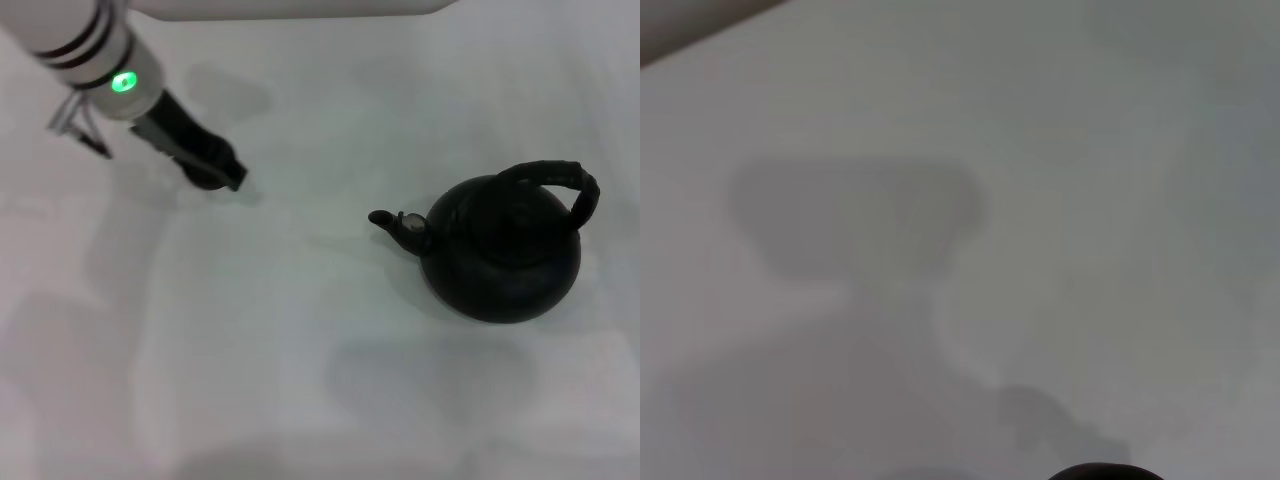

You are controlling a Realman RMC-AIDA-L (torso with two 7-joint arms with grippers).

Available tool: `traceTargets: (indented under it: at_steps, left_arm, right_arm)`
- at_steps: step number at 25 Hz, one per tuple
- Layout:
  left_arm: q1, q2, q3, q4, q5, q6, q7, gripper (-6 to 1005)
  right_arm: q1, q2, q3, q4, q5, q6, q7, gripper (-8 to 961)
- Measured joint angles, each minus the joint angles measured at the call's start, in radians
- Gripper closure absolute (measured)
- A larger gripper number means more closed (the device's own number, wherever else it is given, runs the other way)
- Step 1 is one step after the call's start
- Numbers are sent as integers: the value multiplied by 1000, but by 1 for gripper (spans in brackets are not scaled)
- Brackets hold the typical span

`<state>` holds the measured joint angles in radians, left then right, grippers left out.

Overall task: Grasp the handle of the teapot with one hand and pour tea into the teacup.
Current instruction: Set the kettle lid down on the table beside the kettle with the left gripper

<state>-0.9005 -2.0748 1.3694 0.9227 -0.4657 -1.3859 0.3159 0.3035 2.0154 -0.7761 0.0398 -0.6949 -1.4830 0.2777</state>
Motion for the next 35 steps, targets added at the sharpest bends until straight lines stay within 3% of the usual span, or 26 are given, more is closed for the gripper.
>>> traceTargets:
  at_steps: [4,9,22,35]
  left_arm:
    - [-139,-5,30,-172,-65,45,41,292]
    - [-180,-5,79,-206,-143,81,55,292]
    - [-181,-11,293,-239,-305,95,12,293]
    - [-150,-11,352,-242,-316,113,-2,292]
  right_arm:
    - [2,0,0,0,0,-3,0,69]
    - [2,0,0,1,0,-5,0,69]
    - [5,1,-3,0,0,-5,0,70]
    - [5,2,-3,4,0,-5,0,69]
